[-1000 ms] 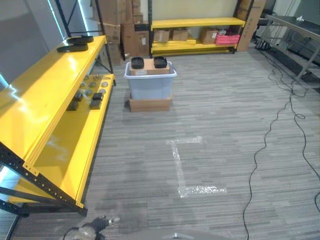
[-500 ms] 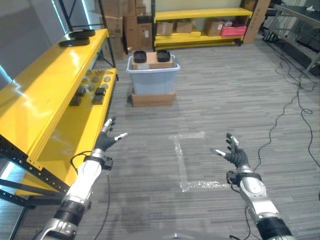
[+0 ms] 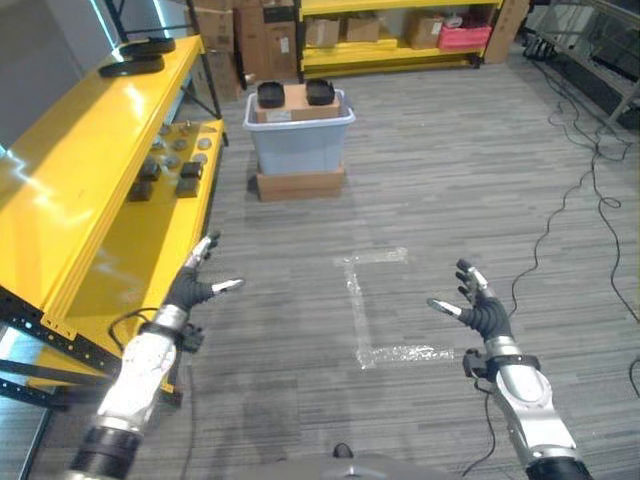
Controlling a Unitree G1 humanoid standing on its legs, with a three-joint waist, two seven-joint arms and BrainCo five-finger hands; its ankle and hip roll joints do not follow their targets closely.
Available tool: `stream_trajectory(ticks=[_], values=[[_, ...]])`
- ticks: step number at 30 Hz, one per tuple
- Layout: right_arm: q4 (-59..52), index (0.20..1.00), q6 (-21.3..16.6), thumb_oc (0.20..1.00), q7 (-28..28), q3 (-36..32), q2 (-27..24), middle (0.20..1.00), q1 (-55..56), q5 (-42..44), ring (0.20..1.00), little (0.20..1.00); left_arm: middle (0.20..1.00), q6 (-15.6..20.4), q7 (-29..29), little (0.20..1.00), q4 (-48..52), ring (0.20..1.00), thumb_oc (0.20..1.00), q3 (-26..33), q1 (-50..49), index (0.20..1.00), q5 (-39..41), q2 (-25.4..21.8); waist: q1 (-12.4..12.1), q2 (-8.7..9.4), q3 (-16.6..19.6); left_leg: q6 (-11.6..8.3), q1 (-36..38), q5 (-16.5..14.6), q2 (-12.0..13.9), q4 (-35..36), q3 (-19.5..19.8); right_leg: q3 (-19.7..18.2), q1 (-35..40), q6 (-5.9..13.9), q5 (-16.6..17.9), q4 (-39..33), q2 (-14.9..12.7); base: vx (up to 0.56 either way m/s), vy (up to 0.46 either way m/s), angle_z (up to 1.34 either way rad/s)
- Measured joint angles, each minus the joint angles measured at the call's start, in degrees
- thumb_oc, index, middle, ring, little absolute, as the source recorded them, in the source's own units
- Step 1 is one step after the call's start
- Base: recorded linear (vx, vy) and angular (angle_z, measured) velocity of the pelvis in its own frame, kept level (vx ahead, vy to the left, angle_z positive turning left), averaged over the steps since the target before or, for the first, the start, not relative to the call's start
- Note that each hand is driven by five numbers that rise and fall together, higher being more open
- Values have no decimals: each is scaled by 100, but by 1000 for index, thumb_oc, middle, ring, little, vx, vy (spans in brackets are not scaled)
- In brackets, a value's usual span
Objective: Move parts from the plastic box to the shelf.
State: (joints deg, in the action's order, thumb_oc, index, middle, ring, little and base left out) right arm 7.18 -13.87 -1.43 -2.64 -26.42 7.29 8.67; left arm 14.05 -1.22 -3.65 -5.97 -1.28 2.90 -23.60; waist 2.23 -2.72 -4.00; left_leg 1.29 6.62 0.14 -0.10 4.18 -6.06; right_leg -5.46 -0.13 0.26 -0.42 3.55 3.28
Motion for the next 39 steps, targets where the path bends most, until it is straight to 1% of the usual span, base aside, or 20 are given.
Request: stream_trajectory(ticks=[8, 12, 15, 16, 17, 18, 19, 20, 23, 24, 26, 28, 30, 32, 33, 34, 35, 36, 37, 39], values=[[-107, 1000, 17, 1000, 5, 47, -1, 1000, -22, 105, 1000, 1000, 1000, -45, -402, 1000, 1, 1000, 1000, -104, 350, 1000, -30, 9, 100, -3, 7, -15, -38, 11, 13, -11, 88, 74, 1, -2, 0, 4, 6, 6, -80, 5], [-121, 1000, 62, 1000, -1, 75, -18, 1000, -49, -18, 1000, 1000, 1000, -112, -437, 1000, -206, 1000, 1000, -99, 340, 1000, 334, 46, 106, 46, -23, -81, -100, -94, 44, -270, 31, -33, -122, -34, -143, 277, 50, 16, -116, -11], [-117, 1000, 65, 1000, -15, 277, 8, 1000, -202, -34, 1000, 1000, 1000, -149, -435, 1000, -211, 1000, 1000, -68, 362, 1000, 454, -24, 55, 279, -178, -273, -493, -331, 63, -1149, 3, -215, -389, -242, -426, 763, 75, 9, -136, -18], [-167, 1000, 63, 1000, -13, 327, -5, 1000, -184, -136, 1000, 1000, 1000, -167, -434, 1000, -234, 1000, 1000, -100, 358, 1000, 490, 10, -35, 402, -239, -334, -836, -344, 83, -1929, 92, -185, -369, -352, -385, 829, 70, 18, -145, -22], [-165, 1000, 54, 1000, -28, 340, -28, 1000, -199, -133, 1000, 1000, 1000, -170, -434, 1000, -252, 1000, 1000, -107, 398, 1000, 506, 33, -66, 413, -265, -333, -1162, -370, 48, -2525, 382, -329, -457, -442, -567, 958, 122, 47, -183, -10], [-167, 1000, 67, 1000, -32, 348, -63, 1000, -213, -132, 1000, 1000, 1000, -172, -440, 1000, -268, 1000, 1000, -128, 508, 1000, 557, 57, -28, 525, -383, -362, -1602, -335, -19, -3333, 561, -394, -502, -396, -509, 1072, 77, 71, -38, 0], [-170, 1000, 83, 1000, -34, 370, -76, 1000, -201, -122, 1000, 1000, 1000, -173, -456, 1000, -280, 1000, 1000, -209, 514, 1000, 608, 64, -113, 496, -445, -395, -2010, -357, 94, -3958, 576, -287, -449, -438, -496, 1087, 74, 85, -35, 0], [-167, 1000, 99, 1000, -38, 378, -73, 1000, -184, -119, 1000, 1000, 1000, -172, -459, 1000, -281, 1000, 1000, -237, 519, 1000, 648, 81, -128, 511, -491, -370, -2153, -407, 78, -4046, 620, -257, -470, -483, -518, 1119, 80, 138, 13, -3], [-177, 1000, 165, 1000, -40, 386, -100, 1000, -195, -118, 1000, 1000, 1000, -174, -457, 1000, -270, 1000, 1000, -314, 519, 1000, 703, 131, -114, 438, -550, -312, -2316, -512, -22, -3631, 607, -156, -579, -486, -546, 1143, -44, 244, 72, -1], [-168, 1000, 186, 1000, -54, 396, -103, 1000, -227, -115, 1000, 1000, 1000, -171, -455, 1000, -260, 1000, 1000, -303, 470, 1000, 695, 169, -160, 396, -557, -315, -2159, -513, -224, -2548, 794, -301, -613, -428, -599, 1113, -119, 316, 104, -6], [-42, 1000, 184, 1000, -87, 476, -99, 1000, -590, -115, 1000, 1000, 1000, -172, -479, 1000, -329, 1000, 1000, -294, 510, 1000, 679, 176, -234, 333, -583, -428, -2041, -266, -370, -1044, 1103, -505, -661, -422, -583, 974, -116, 258, 95, -18], [37, 1000, 181, 1000, -138, 552, -100, 1000, -1007, -115, 1000, 1000, 1000, -178, -562, 1000, -398, 1000, 1000, -287, 525, 1000, 639, 250, -431, 175, -630, -391, -2083, -66, -317, -655, 1271, -806, -690, -320, -600, 1036, 0, 306, 144, -44], [36, 1000, 181, 1000, -174, 607, -91, 1000, -1072, -119, 1000, 1000, 1000, -183, -611, 1000, -400, 1000, 1000, -285, 487, 1000, 617, 315, -586, 63, -587, -301, -1978, -55, -239, -953, 1240, -831, -563, -209, -749, 1038, -9, 304, 131, -45], [30, 1000, 179, 1000, -208, 651, -94, 1000, -1071, -130, 1000, 1000, 1000, -165, -659, 1000, -424, 1000, 1000, -297, 526, 1000, 562, 314, -554, -57, -480, -168, -1828, -131, -243, -1133, 1220, -810, -451, -37, -964, 1165, -46, 264, 117, -23], [23, 1000, 199, 1000, -267, 700, -54, 1000, -1071, -142, 1000, 1000, 1000, -167, -700, 1000, -401, 1000, 1000, -289, 545, 1000, 545, 266, -556, 48, -442, -133, -1746, -67, -348, -1113, 1001, -907, -499, 70, -1273, 1412, -189, 361, 165, -16], [-124, 1000, 228, 1000, -285, 689, -46, 1000, -961, -187, 1000, 1000, 1000, -159, -727, 1000, -347, 1000, 1000, -291, 555, 1000, 534, 216, -476, 133, -346, 104, -1695, 235, -499, -1115, 619, -982, -577, 456, -1583, 2014, -430, 272, 124, -24], [-155, 1000, 275, 1000, -281, 730, -22, 1000, -964, -230, 1000, 1000, 1000, -170, -731, 1000, -354, 1000, 1000, -296, 599, 1000, 536, 157, -406, 264, -360, 257, -1582, 61, -693, -1119, 612, -1025, -695, 622, -1448, 2516, -558, 261, 117, -26], [-194, 1000, 318, 1000, -279, 816, 2, 1000, -1034, -261, 1000, 1000, 1000, -194, -739, 1000, -366, 1000, 1000, -299, 668, 1000, 536, 84, -394, 297, -362, 340, -1554, 3, -761, -1143, 579, -1045, -1081, 783, -1382, 3428, -594, 112, 37, -29], [-297, 1000, 320, 1000, -276, 876, 18, 1000, -1030, -303, 1000, 1000, 1000, -224, -733, 1000, -364, 1000, 1000, -320, 768, 1000, 527, 9, -431, 317, -376, 366, -1526, 143, -804, -1164, 453, -1030, -1484, 928, -1266, 4274, -564, 118, 30, -20], [-317, 1000, 364, 1000, -276, 944, 58, 1000, -986, -459, 1000, 1000, 1000, -229, -723, 1000, -378, 1000, 1000, -329, 903, 1000, 494, -6, -356, 373, -424, 438, -1184, 12, -881, -1084, 406, -1026, -1650, 943, -1224, 4506, -588, 218, 30, -6]])
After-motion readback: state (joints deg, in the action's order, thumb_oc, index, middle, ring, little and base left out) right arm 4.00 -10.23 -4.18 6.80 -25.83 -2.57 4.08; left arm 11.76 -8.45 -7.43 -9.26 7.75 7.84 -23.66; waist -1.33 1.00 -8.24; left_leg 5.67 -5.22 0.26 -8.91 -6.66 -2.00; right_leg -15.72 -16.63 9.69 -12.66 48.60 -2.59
